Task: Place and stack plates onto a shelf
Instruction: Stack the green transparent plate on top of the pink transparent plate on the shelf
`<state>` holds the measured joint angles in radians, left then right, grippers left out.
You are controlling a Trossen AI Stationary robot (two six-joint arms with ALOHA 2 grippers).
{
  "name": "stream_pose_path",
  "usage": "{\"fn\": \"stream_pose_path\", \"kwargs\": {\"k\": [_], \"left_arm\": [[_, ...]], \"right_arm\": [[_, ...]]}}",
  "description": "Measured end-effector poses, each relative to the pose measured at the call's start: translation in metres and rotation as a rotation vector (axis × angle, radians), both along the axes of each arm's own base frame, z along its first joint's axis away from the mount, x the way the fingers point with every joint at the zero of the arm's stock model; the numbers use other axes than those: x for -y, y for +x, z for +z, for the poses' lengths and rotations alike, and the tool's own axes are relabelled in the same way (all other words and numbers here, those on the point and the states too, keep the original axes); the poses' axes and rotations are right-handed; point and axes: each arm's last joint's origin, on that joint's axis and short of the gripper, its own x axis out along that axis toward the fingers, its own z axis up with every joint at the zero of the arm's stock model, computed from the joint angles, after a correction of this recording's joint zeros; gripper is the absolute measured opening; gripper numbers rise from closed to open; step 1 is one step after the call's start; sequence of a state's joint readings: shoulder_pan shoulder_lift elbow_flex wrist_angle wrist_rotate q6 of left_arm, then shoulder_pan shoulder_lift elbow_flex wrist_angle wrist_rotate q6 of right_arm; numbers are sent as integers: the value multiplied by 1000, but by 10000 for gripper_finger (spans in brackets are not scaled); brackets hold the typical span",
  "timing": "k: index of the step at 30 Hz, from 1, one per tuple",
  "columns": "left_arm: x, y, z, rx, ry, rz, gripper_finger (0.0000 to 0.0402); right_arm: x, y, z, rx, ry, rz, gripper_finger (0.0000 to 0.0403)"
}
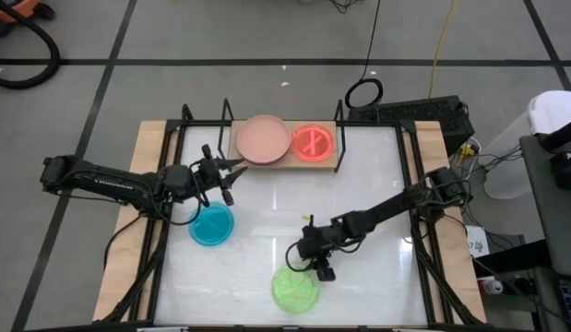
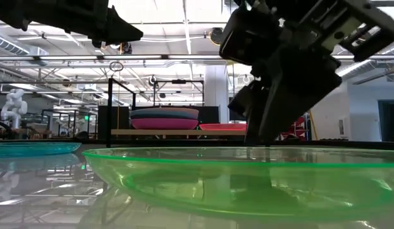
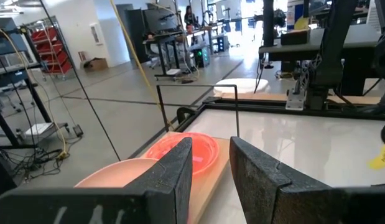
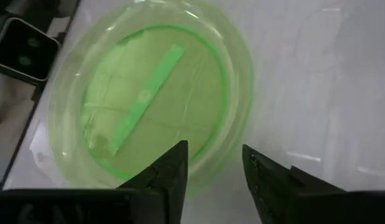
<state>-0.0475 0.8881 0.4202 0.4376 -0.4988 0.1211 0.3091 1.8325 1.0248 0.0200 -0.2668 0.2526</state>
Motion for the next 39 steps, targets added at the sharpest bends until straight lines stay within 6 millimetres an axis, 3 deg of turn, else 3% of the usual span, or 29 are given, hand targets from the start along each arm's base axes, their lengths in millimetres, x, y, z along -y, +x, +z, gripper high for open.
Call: {"fn": "stream_pose_path", "kwargs": {"k": [8,22,27,33,39], "left_arm": [[0,0,0,2,-4,0,113],[0,0,-2,-14,-19,1,113],[0,0,-2,-14,-19,1,113],[0,0,-2,-14,-19,1,113],[0,0,-2,-11,-22,1,113]], "right_arm": [[5,1,-1,-10,3,-29,158],[10,-14,-20,-32,68,-109,114],[10,-16,-21,-30,72,-109,83],[10,-13,-19,32,54,-69,8],[25,-9,4,124,62,-96,1]]}}
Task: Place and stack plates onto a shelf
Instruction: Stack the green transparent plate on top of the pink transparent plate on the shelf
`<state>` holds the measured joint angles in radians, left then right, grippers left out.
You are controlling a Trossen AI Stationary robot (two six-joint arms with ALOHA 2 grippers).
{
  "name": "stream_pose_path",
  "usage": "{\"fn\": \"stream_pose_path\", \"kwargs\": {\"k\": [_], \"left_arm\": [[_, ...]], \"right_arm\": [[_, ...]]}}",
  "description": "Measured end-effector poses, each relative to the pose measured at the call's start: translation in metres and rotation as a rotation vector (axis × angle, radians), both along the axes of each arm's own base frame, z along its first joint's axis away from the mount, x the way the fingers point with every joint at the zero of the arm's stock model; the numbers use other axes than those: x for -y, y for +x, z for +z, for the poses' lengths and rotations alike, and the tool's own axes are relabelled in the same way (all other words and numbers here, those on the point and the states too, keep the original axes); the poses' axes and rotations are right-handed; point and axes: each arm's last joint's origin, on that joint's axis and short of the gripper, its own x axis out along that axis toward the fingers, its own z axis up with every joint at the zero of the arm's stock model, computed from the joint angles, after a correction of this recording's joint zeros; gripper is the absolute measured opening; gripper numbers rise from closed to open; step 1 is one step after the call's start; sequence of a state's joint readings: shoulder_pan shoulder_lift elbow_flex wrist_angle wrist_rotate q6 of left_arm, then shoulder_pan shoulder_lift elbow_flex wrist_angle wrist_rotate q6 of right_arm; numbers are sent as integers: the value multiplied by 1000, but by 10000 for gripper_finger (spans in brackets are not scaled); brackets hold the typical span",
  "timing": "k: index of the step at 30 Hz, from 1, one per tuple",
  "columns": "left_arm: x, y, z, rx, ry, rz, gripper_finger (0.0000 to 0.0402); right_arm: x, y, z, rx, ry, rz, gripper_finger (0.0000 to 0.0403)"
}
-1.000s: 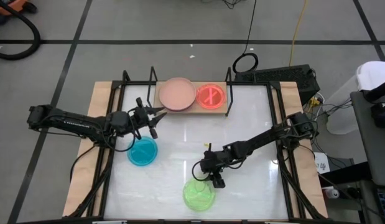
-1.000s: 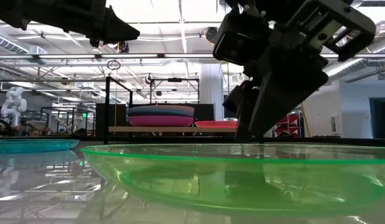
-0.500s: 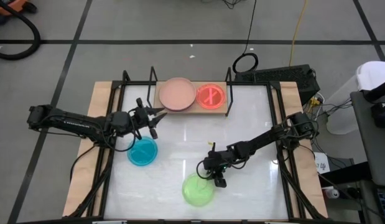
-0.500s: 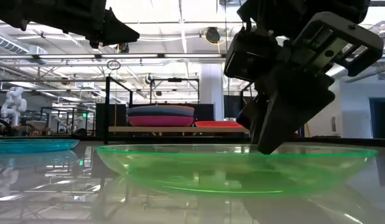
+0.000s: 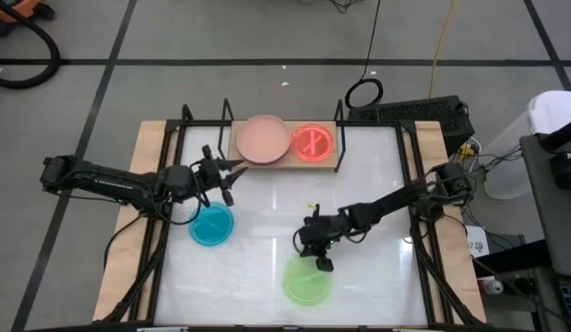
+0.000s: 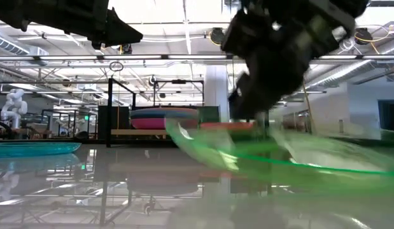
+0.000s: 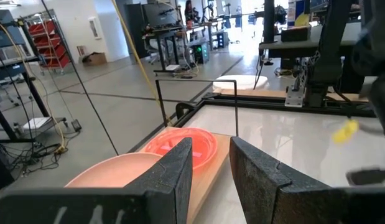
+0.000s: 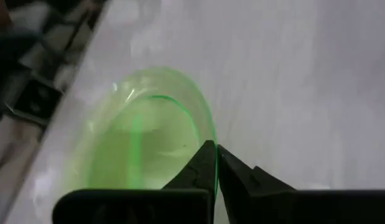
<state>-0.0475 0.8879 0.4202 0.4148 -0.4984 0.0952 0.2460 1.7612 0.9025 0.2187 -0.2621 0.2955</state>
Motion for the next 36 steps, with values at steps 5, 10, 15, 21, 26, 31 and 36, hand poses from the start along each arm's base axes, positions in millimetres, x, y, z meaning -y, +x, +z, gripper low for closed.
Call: {"fn": "stream_pose_path", "kwargs": {"k": [5,10,15,21,26,31,36], "left_arm": [[0,0,0,0,0,0,113],[0,0,0,1,0,0,113],[0,0,0,1,0,0,113],[0,0,1,6,1,2,113],[0,0,1,2,10,2,113],[-1,0,1,0,15,3,113],[-1,0,1,-5,27,2,113]], "right_arm": [[24,-8,43,106,-83,-87,0],[67,-28,91,236,-319,-327,0],[119,-53,132,347,-502,-606,0],[180,-76,151,390,-571,-864,0],[228,-84,142,388,-494,-949,0],[269,-91,116,292,-436,-971,0],[292,-90,93,237,-358,-971,0]]}}
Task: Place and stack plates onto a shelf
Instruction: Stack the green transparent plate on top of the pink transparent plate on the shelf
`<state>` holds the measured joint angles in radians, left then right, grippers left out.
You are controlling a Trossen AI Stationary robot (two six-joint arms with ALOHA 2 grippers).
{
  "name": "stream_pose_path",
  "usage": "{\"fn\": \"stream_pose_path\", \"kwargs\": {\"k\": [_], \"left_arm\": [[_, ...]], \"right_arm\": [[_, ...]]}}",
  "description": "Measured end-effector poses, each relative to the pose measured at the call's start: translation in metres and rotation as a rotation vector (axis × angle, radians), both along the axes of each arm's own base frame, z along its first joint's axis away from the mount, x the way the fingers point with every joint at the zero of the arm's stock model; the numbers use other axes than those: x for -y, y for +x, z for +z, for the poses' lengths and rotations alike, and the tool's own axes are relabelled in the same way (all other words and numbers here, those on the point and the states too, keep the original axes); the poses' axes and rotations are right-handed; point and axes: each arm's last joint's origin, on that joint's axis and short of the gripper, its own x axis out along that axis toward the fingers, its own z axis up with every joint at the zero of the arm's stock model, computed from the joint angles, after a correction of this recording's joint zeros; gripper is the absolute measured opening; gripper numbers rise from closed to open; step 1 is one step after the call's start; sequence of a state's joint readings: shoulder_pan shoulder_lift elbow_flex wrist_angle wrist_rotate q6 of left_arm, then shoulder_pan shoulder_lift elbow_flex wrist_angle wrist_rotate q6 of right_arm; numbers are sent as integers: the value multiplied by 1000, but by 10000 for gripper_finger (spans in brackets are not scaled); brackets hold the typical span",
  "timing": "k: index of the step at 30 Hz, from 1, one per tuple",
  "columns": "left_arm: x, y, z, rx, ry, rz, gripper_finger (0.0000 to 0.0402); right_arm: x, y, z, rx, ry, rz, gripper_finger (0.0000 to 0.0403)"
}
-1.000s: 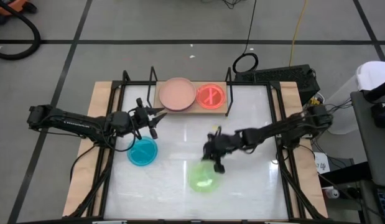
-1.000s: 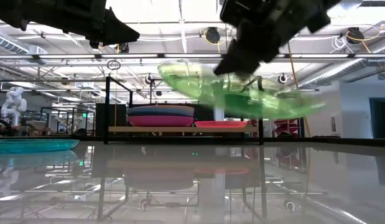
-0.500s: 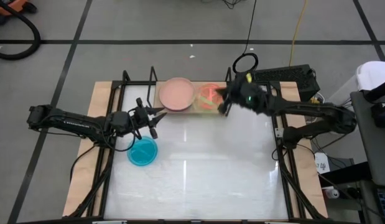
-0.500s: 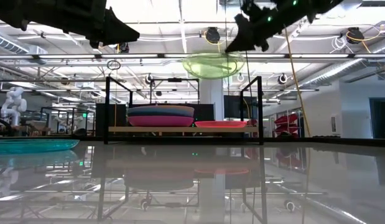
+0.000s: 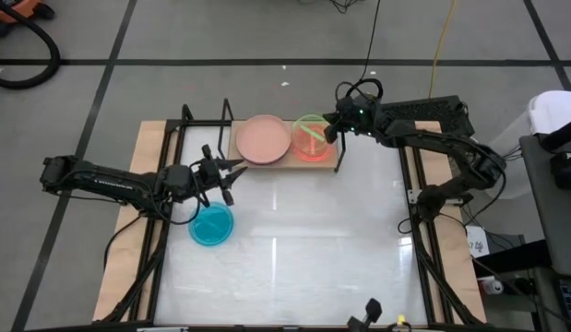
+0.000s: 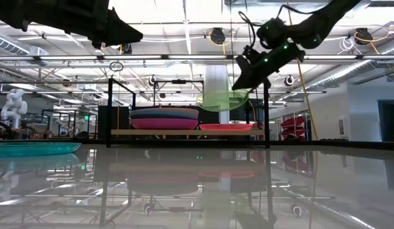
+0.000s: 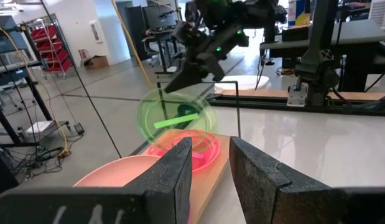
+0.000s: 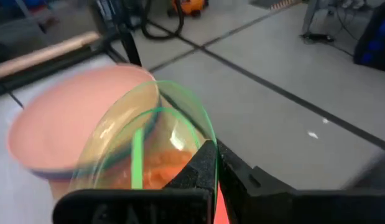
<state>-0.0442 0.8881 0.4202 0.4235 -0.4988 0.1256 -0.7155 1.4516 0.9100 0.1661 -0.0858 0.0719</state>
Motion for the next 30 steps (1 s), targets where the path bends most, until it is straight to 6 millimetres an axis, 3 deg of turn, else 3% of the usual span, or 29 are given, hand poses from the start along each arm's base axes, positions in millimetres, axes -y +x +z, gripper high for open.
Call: {"fn": "stream_pose_path", "kwargs": {"k": [8,24,30], "left_arm": [[-1,0,0,1,-6,5,113],[-1,0,-1,-1,-8,5,113],[-1,0,-1,-2,-7,5,113]], "right_arm": [[9,6,-20,-71,-15,-37,0],[7,5,-25,-189,-92,11,0],[3,5,-16,-217,-193,68,0]]}}
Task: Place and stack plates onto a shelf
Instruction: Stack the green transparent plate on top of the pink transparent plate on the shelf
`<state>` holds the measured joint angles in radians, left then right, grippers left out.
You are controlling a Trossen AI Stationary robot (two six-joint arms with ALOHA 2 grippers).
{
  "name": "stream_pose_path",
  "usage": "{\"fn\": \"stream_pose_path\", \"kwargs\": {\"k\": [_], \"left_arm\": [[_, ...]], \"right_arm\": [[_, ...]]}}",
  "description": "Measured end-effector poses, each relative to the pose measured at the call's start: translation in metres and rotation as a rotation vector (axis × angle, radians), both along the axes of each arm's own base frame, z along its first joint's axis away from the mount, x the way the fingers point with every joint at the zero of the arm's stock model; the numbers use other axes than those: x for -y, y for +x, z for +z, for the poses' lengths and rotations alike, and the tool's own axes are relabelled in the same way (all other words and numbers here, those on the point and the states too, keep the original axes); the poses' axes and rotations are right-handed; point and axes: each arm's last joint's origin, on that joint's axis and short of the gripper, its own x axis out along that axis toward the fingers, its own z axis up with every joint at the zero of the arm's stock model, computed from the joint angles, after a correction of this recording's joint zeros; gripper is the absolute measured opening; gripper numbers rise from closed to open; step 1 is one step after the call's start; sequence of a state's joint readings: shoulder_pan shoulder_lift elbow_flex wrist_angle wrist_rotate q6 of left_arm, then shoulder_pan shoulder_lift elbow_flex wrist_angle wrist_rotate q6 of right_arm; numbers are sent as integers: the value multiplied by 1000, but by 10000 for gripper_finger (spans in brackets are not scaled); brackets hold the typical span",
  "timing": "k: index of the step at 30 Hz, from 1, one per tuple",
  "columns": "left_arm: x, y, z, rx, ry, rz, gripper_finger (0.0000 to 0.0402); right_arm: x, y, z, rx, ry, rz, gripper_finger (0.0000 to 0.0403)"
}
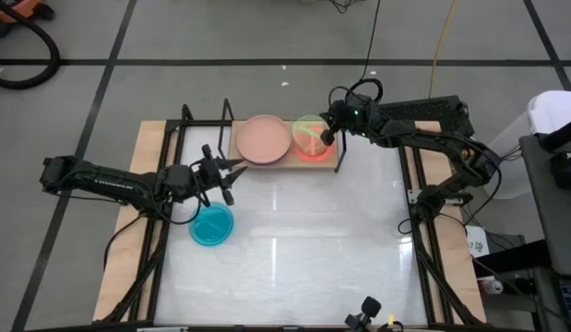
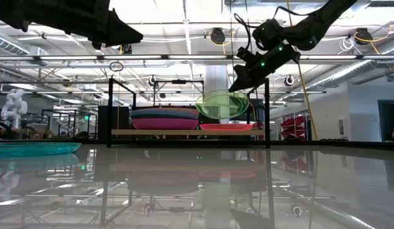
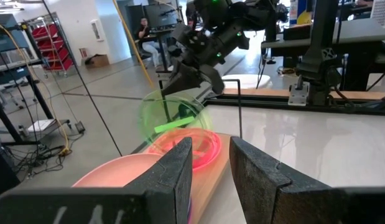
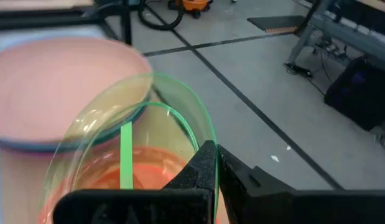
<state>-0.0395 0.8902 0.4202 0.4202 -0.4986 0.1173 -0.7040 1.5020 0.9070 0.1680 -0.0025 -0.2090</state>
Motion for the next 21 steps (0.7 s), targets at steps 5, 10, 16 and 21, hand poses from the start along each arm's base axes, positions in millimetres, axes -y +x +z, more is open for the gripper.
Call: {"fn": "stream_pose_path", "kwargs": {"k": [5,10,16,21], "left_arm": [[0,0,0,0,0,0,113],[0,0,0,0,1,0,113],[0,0,0,0,1,2,113],[0,0,0,0,1,3,113]], "right_arm": [[-8,-3,6,-90,-77,80,0],[-13,-5,-2,-218,-108,103,0],[-14,-4,-1,-287,-177,67,0],[-14,-2,2,-292,-224,66,0]]}}
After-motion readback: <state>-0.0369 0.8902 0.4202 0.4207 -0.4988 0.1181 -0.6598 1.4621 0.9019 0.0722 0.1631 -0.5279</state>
